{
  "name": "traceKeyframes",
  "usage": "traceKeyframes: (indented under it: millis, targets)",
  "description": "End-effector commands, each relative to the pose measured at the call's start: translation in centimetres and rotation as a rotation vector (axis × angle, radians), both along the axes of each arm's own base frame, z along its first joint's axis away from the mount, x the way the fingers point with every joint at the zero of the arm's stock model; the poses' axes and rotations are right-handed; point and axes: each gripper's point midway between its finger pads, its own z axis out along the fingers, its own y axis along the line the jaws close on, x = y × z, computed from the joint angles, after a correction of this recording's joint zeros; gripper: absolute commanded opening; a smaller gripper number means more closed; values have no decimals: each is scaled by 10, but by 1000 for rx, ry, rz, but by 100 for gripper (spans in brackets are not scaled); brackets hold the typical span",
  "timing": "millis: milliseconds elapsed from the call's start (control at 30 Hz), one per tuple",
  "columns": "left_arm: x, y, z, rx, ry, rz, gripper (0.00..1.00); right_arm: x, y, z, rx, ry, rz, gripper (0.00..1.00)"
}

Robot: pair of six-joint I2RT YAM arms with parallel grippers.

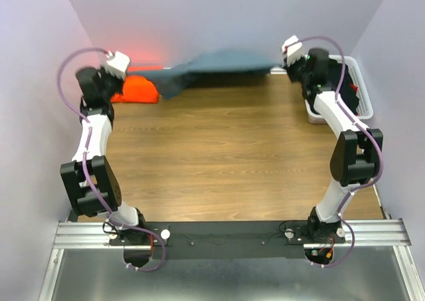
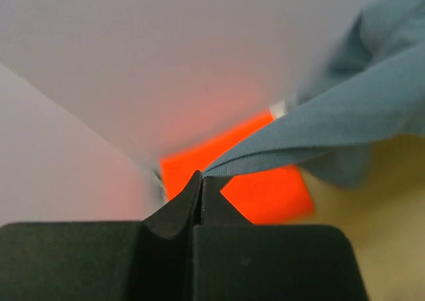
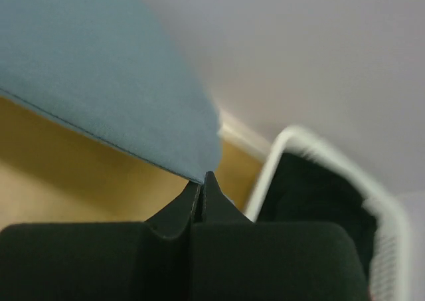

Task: Fold and stack the t-shirts
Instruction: Flatten out the tshirt

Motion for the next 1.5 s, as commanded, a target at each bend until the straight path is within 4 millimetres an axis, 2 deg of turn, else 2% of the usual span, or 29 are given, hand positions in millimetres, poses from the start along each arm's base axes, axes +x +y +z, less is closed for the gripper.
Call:
traceKeyframes:
  millis: [0, 33, 100, 133, 167, 233, 300, 333, 467, 567, 600, 633, 667, 700, 733, 767, 833, 867, 900, 933, 967, 1067, 1100, 1133, 1233, 1300, 1367, 1433, 1467]
  targets:
    - [-36, 24, -25, 216, 38, 70, 0, -39, -8, -6, -101, 17, 44, 1]
    - [-38, 26, -43, 235, 83, 65, 0, -45, -8, -25, -111, 58, 52, 1]
    - [-40, 27, -68, 222, 180, 55, 0, -46, -11, -37, -123, 92, 40, 1]
    - [-37, 30, -61, 220, 183, 61, 0, -46, -12, -43, -127, 125, 35, 1]
    - [-37, 30, -77, 205, 257, 42, 0, -46, -16, -48, -136, 153, 16, 0]
    - [-30, 29, -60, 212, 259, -9, 0, -41, -18, -38, -134, 151, 3, 1]
    - [-32, 27, -54, 215, 294, -36, 0, -45, -18, -34, -136, 177, 9, 1]
    - [-30, 29, -35, 230, 267, -40, 0, -47, -17, -22, -135, 163, 13, 0]
    - [-45, 27, -9, 291, 265, -78, 0, -63, -20, -19, -164, 213, 20, 1]
    - [-78, 20, -17, 345, 321, -126, 0, -93, -25, -24, -204, 265, 30, 0]
    - [-88, 21, -21, 364, 335, -132, 0, -107, -26, -12, -212, 243, 33, 1]
    - [-106, 16, -27, 414, 339, -157, 0, -124, -26, -30, -234, 281, 54, 1]
    - [-117, 12, -35, 446, 350, -177, 0, -136, -26, -33, -242, 291, 67, 1]
    - [-142, 4, -53, 461, 391, -201, 0, -161, -28, -44, -265, 320, 85, 1]
    - [-145, 5, -56, 490, 402, -216, 0, -173, -28, -49, -272, 335, 95, 0]
    - [-171, -2, -75, 551, 432, -260, 0, -190, -28, -63, -280, 383, 118, 1]
    - [-200, -12, -97, 613, 489, -334, 0, -216, -29, -77, -326, 434, 161, 1]
    - [-229, -21, -117, 662, 553, -423, 4, -242, -31, -95, -341, 512, 184, 9]
    - [-239, -22, -122, 681, 576, -441, 16, -252, -33, -100, -368, 537, 201, 40]
    - [-248, -24, -124, 692, 579, -439, 41, -262, -35, -100, -376, 543, 202, 57]
    - [-253, -24, -125, 707, 581, -444, 50, -270, -36, -105, -380, 568, 205, 66]
    - [-248, -27, -116, 697, 544, -439, 67, -267, -29, -96, -343, 544, 220, 76]
    - [-238, -31, -112, 651, 531, -453, 73, -255, -25, -93, -297, 566, 208, 76]
    - [-238, -35, -111, 621, 524, -457, 73, -249, -23, -94, -271, 586, 201, 75]
    - [-204, -36, -109, 478, 526, -448, 74, -219, -18, -112, -197, 684, 169, 65]
    - [-177, -36, -120, 353, 568, -419, 70, -206, -14, -140, -167, 777, 164, 61]
    - [-157, -41, -137, 227, 628, -388, 62, -192, -11, -152, -136, 825, 135, 50]
    - [-129, -50, -144, 210, 613, -353, 53, -180, -9, -175, -121, 893, 108, 42]
    - [-118, -54, -162, 169, 655, -341, 50, -174, -8, -180, -119, 906, 96, 39]
